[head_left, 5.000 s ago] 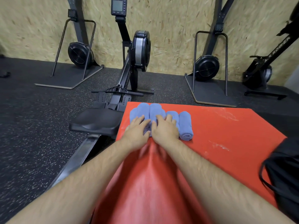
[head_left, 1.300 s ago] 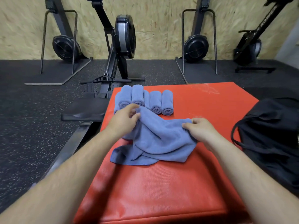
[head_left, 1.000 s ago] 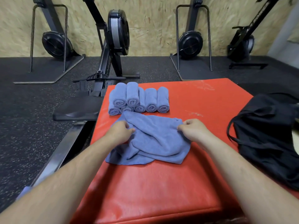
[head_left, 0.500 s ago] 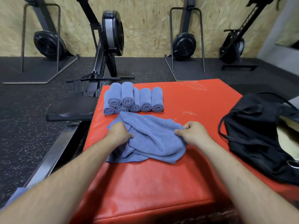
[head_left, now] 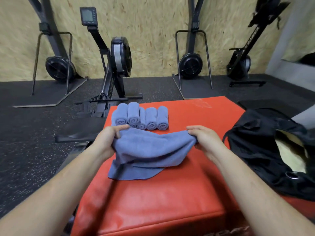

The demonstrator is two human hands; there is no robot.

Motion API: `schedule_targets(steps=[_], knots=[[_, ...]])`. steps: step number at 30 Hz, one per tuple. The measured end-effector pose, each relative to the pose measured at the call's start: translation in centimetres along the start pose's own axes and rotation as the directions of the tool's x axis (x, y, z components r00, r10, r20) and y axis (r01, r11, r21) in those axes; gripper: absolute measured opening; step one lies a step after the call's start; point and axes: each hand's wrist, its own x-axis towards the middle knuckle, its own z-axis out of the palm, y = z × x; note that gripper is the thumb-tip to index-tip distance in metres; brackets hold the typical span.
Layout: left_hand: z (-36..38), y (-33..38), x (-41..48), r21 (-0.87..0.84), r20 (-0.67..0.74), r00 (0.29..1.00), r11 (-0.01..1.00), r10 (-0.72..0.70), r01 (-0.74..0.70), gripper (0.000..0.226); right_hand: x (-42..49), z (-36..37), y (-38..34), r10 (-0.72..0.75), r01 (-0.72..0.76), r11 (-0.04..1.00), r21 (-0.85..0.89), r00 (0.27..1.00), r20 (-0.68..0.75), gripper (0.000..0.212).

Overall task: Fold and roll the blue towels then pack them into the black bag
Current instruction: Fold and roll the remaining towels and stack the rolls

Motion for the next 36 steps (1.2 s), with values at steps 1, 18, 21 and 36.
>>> schedule_targets(steps=[1,18,21,36], knots=[[-0.3,0.7,-0.7,-0.013,0.02,1.0,1.0,0.024,-0.023,0.049,-0.2,-0.2,-0.4,0.013,-0.015,0.998,0.066,0.999,0.03,0.021],[-1.2,18.4,-6.4,0.159,-0.109,0.831,0.834,0.546,-0.528,0.03,-2.9,-1.9,-19.9,-0.39,0.388,0.921,0.043,0.918,0.072,0.038],[-0.6,19.5,-7.4,0.111,-0.113,0.846,0.852,0.522,-0.511,0.038,-3.6,-1.8,-21.2,-0.375,0.374,0.927,0.029,0.924,0.072,0.046],[-0.9,19.1,-12.0,0.221,-0.082,0.72,0.717,0.689,-0.661,0.031,-8.5,-5.3,-21.8,-0.435,0.424,0.898,0.114,0.895,0.1,0.032]])
